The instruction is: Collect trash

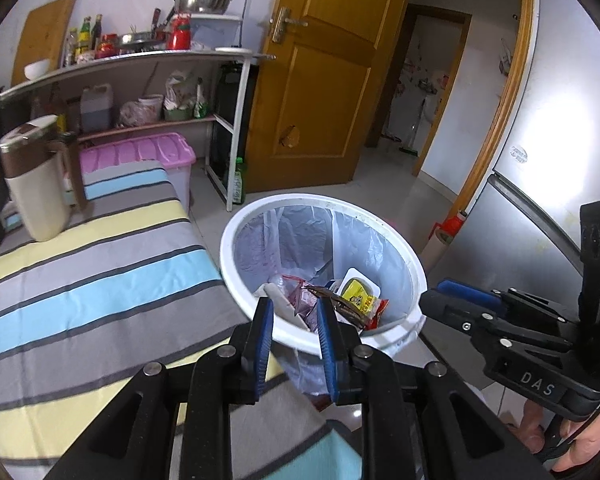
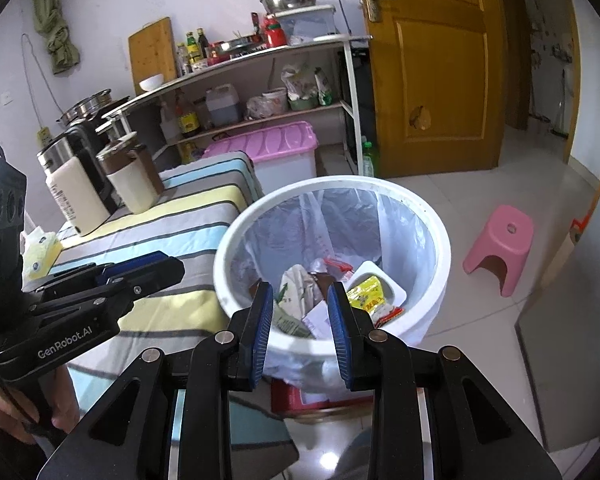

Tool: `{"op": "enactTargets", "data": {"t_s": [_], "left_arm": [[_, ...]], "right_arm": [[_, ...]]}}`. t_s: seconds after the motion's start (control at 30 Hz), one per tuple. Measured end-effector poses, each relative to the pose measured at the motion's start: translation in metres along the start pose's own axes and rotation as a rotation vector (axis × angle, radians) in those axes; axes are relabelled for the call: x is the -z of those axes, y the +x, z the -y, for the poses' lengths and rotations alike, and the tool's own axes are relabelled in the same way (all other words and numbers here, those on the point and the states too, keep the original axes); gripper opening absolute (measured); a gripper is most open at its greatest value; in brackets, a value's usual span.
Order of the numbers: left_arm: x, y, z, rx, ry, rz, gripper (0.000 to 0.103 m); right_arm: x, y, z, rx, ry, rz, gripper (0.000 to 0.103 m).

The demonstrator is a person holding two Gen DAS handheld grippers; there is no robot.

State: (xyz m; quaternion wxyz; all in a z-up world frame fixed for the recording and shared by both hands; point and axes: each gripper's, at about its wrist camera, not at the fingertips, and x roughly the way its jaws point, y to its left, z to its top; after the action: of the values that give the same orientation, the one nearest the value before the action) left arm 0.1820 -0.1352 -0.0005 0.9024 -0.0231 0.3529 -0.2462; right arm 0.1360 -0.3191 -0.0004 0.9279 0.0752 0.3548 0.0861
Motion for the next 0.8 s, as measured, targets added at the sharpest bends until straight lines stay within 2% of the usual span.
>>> {"op": "enactTargets", "data": {"t_s": [0.13,0.8], "left_arm": [[0.01,-0.02,0.001,-0.019,-0.003,0.019,0.029],[0.06,-0.088,0.004,-0.113,-0.022,0.077,0.03]], "right_arm": [[0.01,-0.018,-0.009,-0.006,-0.019,0.023,0.031],[0.056,-0.073,-0.046,-0.03,-0.104,0.065,0.033]]}}
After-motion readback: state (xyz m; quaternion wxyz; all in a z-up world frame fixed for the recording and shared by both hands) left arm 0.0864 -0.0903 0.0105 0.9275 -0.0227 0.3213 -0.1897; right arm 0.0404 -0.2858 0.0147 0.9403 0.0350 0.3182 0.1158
